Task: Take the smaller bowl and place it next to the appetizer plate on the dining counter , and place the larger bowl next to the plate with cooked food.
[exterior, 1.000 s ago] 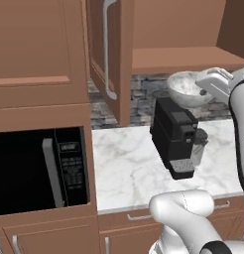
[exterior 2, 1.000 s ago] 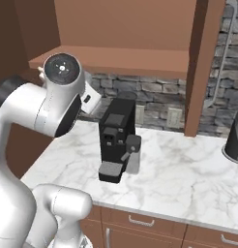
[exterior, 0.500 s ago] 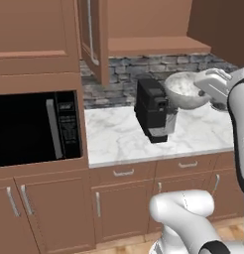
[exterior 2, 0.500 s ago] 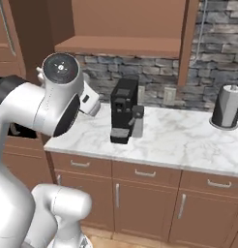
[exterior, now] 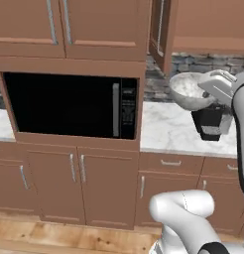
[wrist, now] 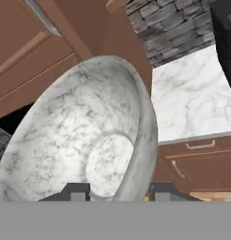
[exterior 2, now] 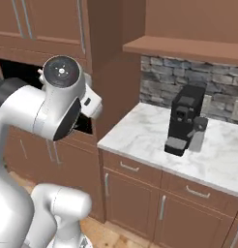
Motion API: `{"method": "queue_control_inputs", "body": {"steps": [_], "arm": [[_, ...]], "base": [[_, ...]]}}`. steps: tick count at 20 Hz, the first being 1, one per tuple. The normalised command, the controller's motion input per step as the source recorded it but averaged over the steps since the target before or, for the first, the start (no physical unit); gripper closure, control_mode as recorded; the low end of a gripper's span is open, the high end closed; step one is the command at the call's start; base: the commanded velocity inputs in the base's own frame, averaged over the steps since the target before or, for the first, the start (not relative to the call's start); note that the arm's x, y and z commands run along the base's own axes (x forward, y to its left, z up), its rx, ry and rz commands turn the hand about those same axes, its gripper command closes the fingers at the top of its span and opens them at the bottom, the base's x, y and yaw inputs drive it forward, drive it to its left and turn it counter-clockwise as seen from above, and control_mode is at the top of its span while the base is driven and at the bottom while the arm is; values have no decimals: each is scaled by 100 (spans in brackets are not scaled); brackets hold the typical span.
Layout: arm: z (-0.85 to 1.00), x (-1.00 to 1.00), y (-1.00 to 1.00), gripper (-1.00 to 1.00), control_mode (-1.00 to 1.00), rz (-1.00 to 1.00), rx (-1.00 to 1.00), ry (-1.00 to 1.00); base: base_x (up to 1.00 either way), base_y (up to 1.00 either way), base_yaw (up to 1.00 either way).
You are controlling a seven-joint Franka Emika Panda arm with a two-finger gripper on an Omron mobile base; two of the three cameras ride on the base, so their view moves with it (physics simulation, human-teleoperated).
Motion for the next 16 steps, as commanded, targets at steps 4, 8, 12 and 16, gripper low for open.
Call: {"method": "queue_control_inputs", "body": {"steps": [4,8,12,16], "arm": [[0,0,0,100,100,0,0,0],[0,0,0,100,100,0,0,0],[0,0,0,100,100,0,0,0],[0,0,0,100,100,0,0,0]], "base": [[-5,49,70],[0,49,74],[0,51,76],[-14,67,76]]}}
